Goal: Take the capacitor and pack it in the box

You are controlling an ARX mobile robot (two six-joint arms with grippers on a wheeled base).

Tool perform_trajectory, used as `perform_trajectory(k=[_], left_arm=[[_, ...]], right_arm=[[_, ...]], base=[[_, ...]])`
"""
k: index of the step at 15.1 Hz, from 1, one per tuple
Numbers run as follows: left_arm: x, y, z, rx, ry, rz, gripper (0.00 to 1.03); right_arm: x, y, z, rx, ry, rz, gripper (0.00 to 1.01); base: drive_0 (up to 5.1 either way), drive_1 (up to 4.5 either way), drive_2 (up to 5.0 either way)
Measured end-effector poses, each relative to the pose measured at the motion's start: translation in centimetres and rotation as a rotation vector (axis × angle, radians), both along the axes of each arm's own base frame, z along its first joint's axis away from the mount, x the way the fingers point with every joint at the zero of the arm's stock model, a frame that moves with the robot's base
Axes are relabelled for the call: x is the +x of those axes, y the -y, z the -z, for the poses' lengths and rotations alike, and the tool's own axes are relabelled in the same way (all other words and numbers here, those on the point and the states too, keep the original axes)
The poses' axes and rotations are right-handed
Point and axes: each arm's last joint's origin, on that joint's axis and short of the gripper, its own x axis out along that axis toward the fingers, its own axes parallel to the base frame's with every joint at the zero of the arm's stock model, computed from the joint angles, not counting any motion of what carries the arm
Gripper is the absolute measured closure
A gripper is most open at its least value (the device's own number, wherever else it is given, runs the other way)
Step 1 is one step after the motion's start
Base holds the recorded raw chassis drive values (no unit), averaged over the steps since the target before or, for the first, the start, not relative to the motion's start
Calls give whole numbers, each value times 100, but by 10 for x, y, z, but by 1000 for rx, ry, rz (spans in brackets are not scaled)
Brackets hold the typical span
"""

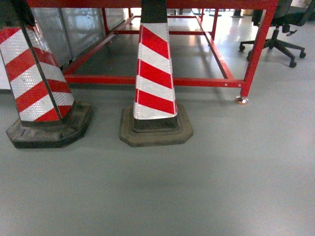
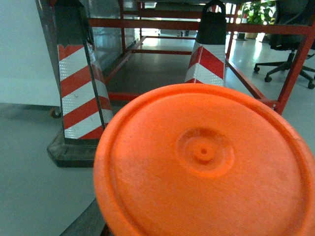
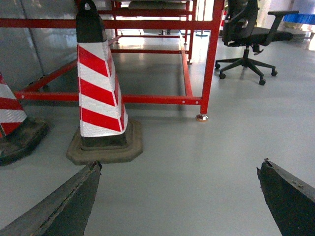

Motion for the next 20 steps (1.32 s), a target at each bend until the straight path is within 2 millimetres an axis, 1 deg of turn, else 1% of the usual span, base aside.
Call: perform_trajectory(k=[14,20], left_arm=[[0,0,0,0,-2,0,59],[0,0,0,0,0,0,59]], right_arm=[[0,0,0,0,-2,1,3],[0,0,0,0,-2,1,3]], base=[[-2,409,-413],[0,0,0]])
